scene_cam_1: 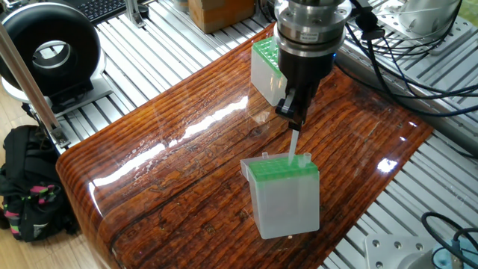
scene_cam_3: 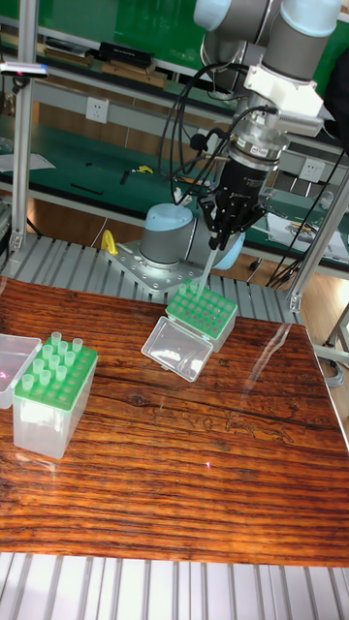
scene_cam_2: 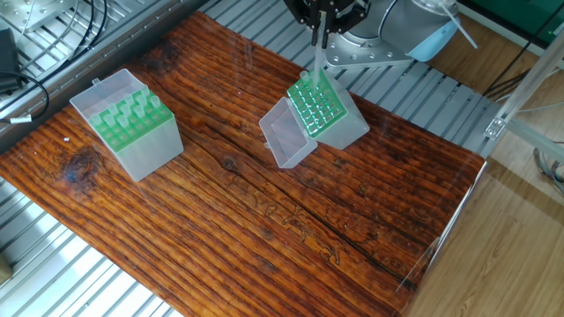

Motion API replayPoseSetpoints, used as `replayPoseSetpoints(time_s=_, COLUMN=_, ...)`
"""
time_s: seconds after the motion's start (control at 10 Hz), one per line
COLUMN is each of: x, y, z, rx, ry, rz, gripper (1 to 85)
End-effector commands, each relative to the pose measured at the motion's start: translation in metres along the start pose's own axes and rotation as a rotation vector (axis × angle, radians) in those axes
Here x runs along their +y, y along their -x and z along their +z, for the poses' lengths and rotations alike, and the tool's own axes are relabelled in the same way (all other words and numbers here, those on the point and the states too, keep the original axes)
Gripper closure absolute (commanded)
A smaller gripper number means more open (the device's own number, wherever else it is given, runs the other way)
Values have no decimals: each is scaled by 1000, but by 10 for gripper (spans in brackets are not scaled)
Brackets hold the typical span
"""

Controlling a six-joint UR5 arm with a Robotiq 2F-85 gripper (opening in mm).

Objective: Transfer all large pipette tips from one holder to another

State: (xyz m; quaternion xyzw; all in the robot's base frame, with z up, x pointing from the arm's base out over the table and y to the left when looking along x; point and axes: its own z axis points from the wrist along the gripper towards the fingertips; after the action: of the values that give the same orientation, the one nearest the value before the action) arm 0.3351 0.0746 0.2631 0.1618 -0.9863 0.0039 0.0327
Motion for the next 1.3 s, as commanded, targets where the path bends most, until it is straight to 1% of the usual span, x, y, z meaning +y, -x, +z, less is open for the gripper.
replayPoseSetpoints(time_s=0.0, x=2, y=0, z=-2, rx=-14, ry=8, rz=1, gripper=747)
replayPoseSetpoints(time_s=0.2, x=-2, y=0, z=-1, rx=-3, ry=-7, rz=2, gripper=753)
replayPoseSetpoints(time_s=0.3, x=-3, y=2, z=-1, rx=-12, ry=-9, rz=-3, gripper=757)
replayPoseSetpoints(time_s=0.5, x=-4, y=14, z=-2, rx=-57, ry=-13, rz=-13, gripper=757)
replayPoseSetpoints(time_s=0.6, x=-6, y=15, z=-2, rx=-63, ry=-21, rz=-12, gripper=757)
replayPoseSetpoints(time_s=0.7, x=-4, y=15, z=-2, rx=-62, ry=-14, rz=-6, gripper=757)
replayPoseSetpoints(time_s=0.8, x=-5, y=13, z=-2, rx=-53, ry=-16, rz=0, gripper=757)
replayPoseSetpoints(time_s=1.0, x=0, y=6, z=-23, rx=-31, ry=-16, rz=8, gripper=757)
replayPoseSetpoints(time_s=1.1, x=3, y=1, z=-36, rx=-19, ry=-7, rz=11, gripper=757)
replayPoseSetpoints(time_s=1.2, x=4, y=-3, z=-44, rx=-13, ry=4, rz=11, gripper=757)
